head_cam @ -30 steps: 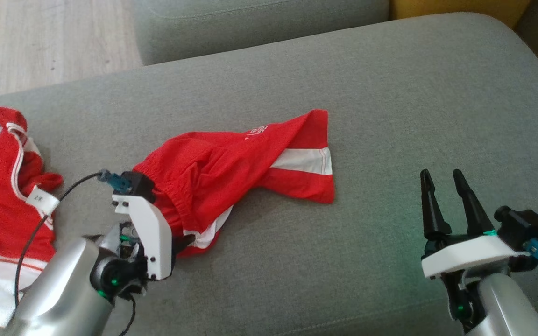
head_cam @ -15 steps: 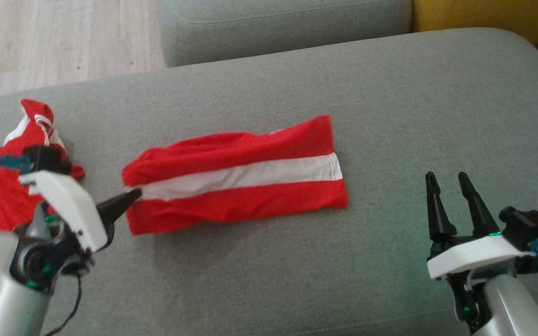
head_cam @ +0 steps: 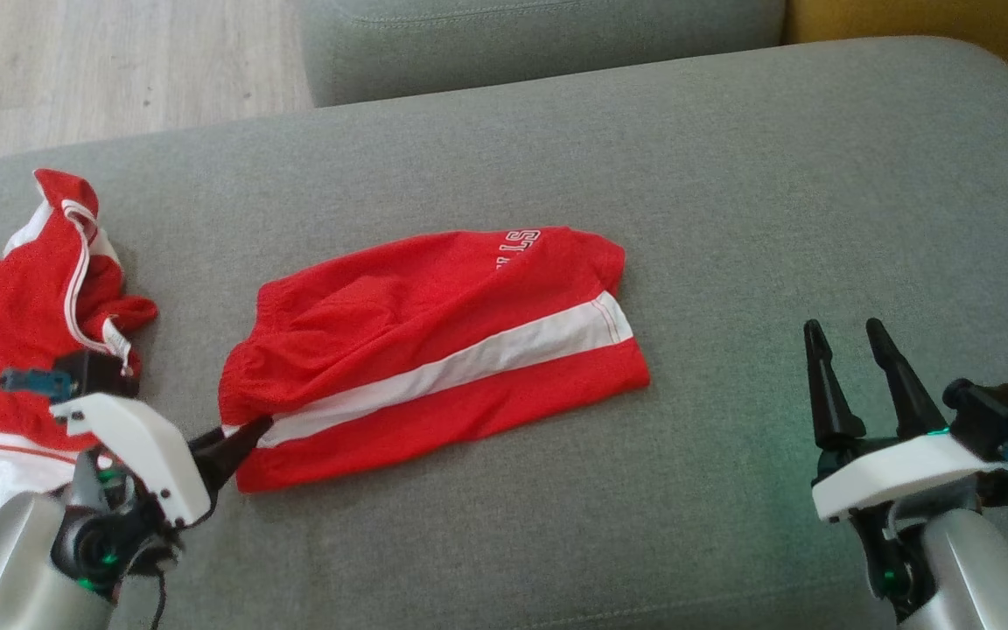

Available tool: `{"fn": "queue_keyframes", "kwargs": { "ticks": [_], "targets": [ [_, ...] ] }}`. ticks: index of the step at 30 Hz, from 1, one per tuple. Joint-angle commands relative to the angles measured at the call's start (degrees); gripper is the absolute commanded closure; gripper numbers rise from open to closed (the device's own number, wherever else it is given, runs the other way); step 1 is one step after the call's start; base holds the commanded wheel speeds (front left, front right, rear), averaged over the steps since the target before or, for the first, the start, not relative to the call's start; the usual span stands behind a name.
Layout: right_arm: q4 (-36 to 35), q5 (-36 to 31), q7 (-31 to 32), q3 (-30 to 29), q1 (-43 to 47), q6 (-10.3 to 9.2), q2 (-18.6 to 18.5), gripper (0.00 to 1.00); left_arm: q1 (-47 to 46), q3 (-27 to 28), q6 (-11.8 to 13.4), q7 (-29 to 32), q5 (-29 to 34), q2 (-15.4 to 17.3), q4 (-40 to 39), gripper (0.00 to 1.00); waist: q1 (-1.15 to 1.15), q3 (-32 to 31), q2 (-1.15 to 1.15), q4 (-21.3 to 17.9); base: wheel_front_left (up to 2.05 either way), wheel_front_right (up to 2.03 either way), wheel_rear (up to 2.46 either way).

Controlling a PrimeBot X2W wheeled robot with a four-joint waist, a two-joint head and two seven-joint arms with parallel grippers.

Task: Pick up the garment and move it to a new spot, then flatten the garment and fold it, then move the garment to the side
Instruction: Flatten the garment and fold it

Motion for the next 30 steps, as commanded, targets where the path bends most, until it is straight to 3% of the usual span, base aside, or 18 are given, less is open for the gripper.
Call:
{"fn": "queue_keyframes", "kwargs": {
  "ticks": [1,5,7,11,14,19,25,30],
  "targets": [
    [-2.23,0.39,-0.11,1.30,-0.84,0.44,-0.73,0.00,-4.39,2.13,-0.30,-1.48,1.29,2.60,-1.94,0.00,0.00,-0.14,0.00,0.13,0.00,0.00,0.00],
    [-2.84,0.13,-1.07,1.10,-0.54,0.44,-0.64,0.00,-4.85,0.51,-0.24,-5.66,6.15,4.78,-5.30,0.00,0.00,-0.78,0.00,0.63,0.00,0.00,0.00],
    [-3.53,-0.21,-1.89,0.86,-0.19,0.44,-0.43,0.00,-4.57,0.74,1.71,-10.82,10.33,5.71,-10.15,0.00,0.00,-1.41,0.00,1.19,0.00,0.00,0.00],
    [-4.81,-0.98,-2.89,0.63,0.26,0.44,0.02,0.00,-2.27,2.57,7.55,-21.58,16.86,5.34,-17.41,0.00,0.00,-2.09,0.00,1.64,0.00,0.00,0.00],
    [-5.89,-1.78,-3.68,0.55,0.56,0.44,0.24,0.00,0.93,3.60,12.76,-30.20,21.05,2.86,-21.86,0.00,0.00,-2.51,0.00,1.90,0.00,0.00,0.00],
    [-7.07,-3.46,-4.35,1.12,1.38,0.44,0.48,0.00,7.33,3.17,17.93,-41.16,26.47,-0.73,-24.57,0.00,0.00,-3.50,0.00,2.14,0.00,0.00,0.00],
    [-8.37,-5.12,-4.70,1.55,2.10,0.44,0.78,0.00,11.78,3.63,20.29,-43.96,29.14,-3.57,-24.03,0.00,0.00,-4.08,0.00,2.21,0.00,0.00,0.00],
    [-8.68,-7.44,-5.00,1.76,2.95,0.44,1.15,0.00,14.16,5.58,20.45,-44.35,32.92,-6.83,-24.18,0.00,0.00,-4.47,0.00,2.17,0.00,0.00,0.00]
  ]
}}
